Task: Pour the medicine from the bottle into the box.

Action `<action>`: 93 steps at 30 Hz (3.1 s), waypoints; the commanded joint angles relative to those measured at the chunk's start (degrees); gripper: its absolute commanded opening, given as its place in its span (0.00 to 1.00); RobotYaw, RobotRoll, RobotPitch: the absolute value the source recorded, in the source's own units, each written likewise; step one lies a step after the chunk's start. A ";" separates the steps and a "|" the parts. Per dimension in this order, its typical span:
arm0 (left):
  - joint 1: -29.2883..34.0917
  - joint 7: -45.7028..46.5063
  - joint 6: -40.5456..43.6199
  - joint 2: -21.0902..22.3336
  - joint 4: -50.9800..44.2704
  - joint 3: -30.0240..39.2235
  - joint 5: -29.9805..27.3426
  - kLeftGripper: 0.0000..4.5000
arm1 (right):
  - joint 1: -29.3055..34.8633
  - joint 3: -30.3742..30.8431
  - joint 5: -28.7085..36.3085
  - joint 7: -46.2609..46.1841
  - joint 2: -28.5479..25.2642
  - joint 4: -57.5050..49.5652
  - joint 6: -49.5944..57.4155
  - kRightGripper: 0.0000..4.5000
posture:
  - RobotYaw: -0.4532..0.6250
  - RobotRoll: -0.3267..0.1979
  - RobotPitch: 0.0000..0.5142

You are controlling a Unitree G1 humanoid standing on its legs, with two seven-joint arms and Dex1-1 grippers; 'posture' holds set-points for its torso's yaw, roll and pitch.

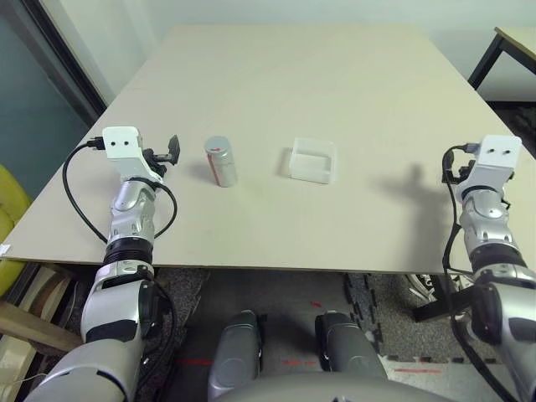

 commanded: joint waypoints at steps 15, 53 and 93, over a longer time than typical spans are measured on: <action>10.75 -32.66 12.02 6.96 -17.09 -6.98 -5.89 1.00 | -8.82 8.71 2.49 41.68 -2.89 -3.50 8.99 1.00 | 0.45 0.62 0.16; -5.01 -27.81 -7.24 -2.45 11.07 -10.94 2.32 1.00 | 1.22 11.64 7.02 47.58 -0.81 -28.80 22.88 1.00 | 0.35 0.62 0.11; -14.91 -53.73 4.12 -7.90 7.57 -15.69 1.93 0.56 | -2.77 16.57 14.70 53.53 -0.60 -46.36 41.60 1.00 | 0.33 0.62 0.10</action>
